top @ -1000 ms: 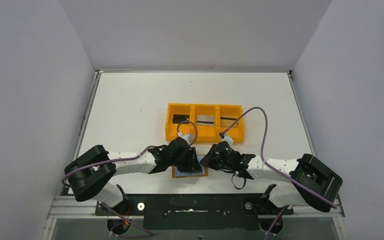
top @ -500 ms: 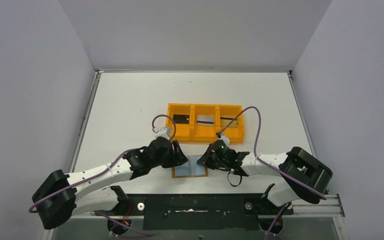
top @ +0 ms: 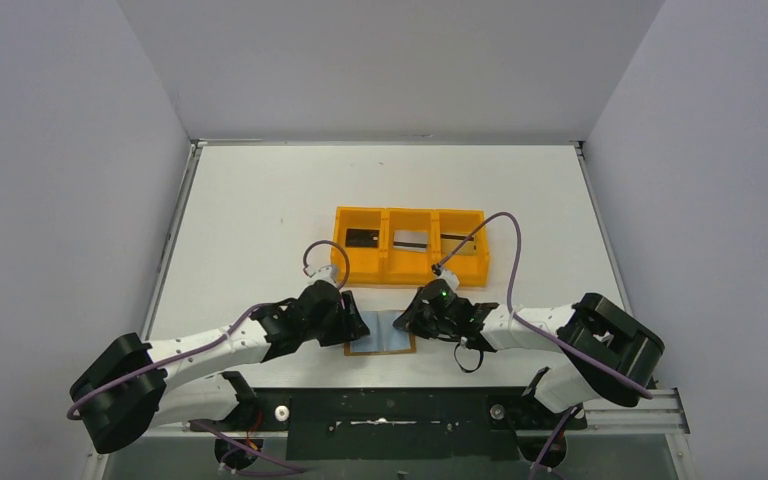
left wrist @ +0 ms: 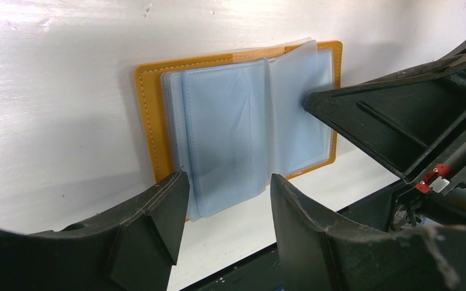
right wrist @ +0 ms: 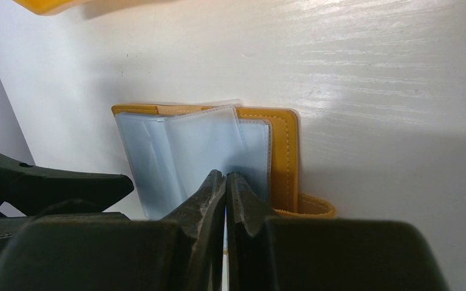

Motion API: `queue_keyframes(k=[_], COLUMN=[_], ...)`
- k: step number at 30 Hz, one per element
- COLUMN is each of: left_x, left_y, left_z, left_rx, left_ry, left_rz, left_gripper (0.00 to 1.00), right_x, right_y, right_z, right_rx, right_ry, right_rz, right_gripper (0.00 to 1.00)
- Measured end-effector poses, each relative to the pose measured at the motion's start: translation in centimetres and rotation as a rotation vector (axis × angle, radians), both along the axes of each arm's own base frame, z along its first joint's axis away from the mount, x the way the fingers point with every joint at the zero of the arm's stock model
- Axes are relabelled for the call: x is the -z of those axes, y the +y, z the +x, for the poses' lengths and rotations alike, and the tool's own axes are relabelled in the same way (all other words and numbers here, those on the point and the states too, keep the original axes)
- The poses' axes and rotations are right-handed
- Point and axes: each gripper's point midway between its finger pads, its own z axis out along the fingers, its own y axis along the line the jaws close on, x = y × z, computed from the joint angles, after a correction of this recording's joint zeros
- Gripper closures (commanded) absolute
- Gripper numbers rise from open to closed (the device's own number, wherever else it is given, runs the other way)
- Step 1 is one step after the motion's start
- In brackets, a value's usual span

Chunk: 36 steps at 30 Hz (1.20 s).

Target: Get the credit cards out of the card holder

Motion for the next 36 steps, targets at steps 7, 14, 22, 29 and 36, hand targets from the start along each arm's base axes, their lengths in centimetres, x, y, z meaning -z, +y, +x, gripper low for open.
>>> queue_keyframes(k=[7, 14, 22, 29, 36], left_x=[-0.2, 0.1, 0.4, 0.4, 0.5], left_y=[-0.2, -0.8, -1.1, -0.8, -0.9], left_z=[0.1, 0.2, 0.4, 0.5, 0.5], left_rx=[0.001, 0.013, -0.005, -0.02, -0.019], left_ry=[-0.007, -0.001, 0.015, 0.013, 0.018], left_rz=[-0.012, -0.026, -0.021, 0.004, 0.025], left_gripper=[0.49, 0.49, 0.49, 0.49, 0.49], right_x=[0.0, 0.0, 0.0, 0.0, 0.0], right_y=[0.1, 0.4, 0.5, 0.6, 0.8], right_z=[0.0, 0.2, 0.2, 0.3, 0.4], right_rx=[0.0, -0.003, -0.005, -0.006, -0.009], right_ry=[0.002, 0.005, 0.007, 0.008, 0.009], right_rz=[-0.001, 0.0, 0.001, 0.001, 0.003], right_gripper=[1.0, 1.0, 1.0, 1.0, 1.0])
